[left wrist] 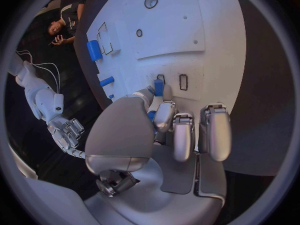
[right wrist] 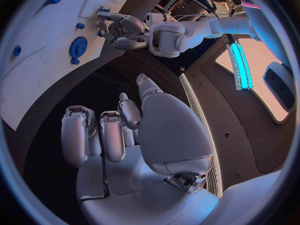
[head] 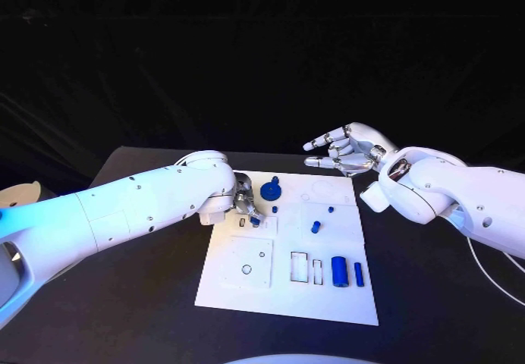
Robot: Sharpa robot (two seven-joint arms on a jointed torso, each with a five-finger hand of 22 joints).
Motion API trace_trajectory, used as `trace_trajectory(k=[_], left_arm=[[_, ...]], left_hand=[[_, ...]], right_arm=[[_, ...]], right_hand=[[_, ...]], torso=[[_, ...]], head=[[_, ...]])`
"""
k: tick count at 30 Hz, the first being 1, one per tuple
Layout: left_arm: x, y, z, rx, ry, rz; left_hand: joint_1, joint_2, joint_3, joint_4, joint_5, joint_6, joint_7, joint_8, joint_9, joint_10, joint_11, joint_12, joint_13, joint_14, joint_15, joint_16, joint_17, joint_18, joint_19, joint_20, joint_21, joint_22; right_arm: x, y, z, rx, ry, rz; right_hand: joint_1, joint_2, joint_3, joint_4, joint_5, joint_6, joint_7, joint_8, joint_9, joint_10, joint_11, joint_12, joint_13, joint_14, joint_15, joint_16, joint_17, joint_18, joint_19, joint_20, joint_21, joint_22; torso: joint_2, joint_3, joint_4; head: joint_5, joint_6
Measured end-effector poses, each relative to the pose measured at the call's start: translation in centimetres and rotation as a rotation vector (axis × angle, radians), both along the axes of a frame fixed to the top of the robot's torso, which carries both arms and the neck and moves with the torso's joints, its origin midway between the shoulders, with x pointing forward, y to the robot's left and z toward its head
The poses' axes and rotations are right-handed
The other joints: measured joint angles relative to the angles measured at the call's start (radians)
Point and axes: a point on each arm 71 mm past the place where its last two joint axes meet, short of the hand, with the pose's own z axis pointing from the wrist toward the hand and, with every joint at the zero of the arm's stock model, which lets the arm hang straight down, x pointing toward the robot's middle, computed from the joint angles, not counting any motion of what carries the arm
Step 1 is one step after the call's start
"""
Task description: Assemble the parts on the task board
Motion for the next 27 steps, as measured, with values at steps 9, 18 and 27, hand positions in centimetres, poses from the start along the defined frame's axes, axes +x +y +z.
trace_trajectory(k=[9,18,27], left_arm=[[0.05,-0.02,-0.09,0.012,-0.005,-0.004],[0.06,0.1,-0.1,0.022,-0.009,-0.009],[-0.13,0.0,-0.22,0.033,-0.002,-0.022]], left_hand=[[-0.005,-0.005,0.0,0.0,0.002,0.0,0.0,0.0,0.001,0.0,0.0,0.0,0.0,0.0,0.0,0.0,0.0,0.0,0.0,0.0,0.0,0.001],[-0.004,-0.004,0.0,0.0,0.002,0.006,-0.002,-0.002,0.0,0.003,-0.003,0.0,0.001,0.0,0.0,0.0,0.0,0.0,0.0,0.0,0.0,0.001],[0.001,-0.005,0.004,0.001,0.001,0.007,0.0,-0.003,-0.001,0.003,-0.003,0.0,0.001,0.0,0.0,0.0,0.0,0.0,0.0,0.0,0.004,0.001]], right_arm=[[-0.01,0.01,-0.08,0.0,0.002,0.001],[-0.02,-0.01,-0.12,0.0,0.004,0.002],[-0.03,0.0,-0.15,-0.001,0.005,0.004]], right_hand=[[0.0,0.0,0.0,0.0,0.0,0.0,0.0,0.0,0.0,0.0,0.0,0.0,0.0,0.0,0.0,0.0,0.0,0.0,0.0,0.0,0.0,0.0],[0.0,0.0,0.0,0.0,0.0,0.0,0.0,0.0,0.0,0.0,0.0,0.0,0.0,0.0,0.0,0.0,0.0,0.0,0.0,0.0,0.0,0.0],[0.0,0.0,0.0,0.0,0.0,0.0,0.0,0.0,0.0,0.0,0.0,0.0,0.0,0.0,0.0,0.0,0.0,0.0,0.0,0.0,0.0,0.0]], torso=[[0.0,0.0,0.0004],[0.0,0.0004,0.0007],[0.0,0.0004,0.0004]], head=[[0.002,-0.002],[0.004,-0.005],[0.006,-0.008]])
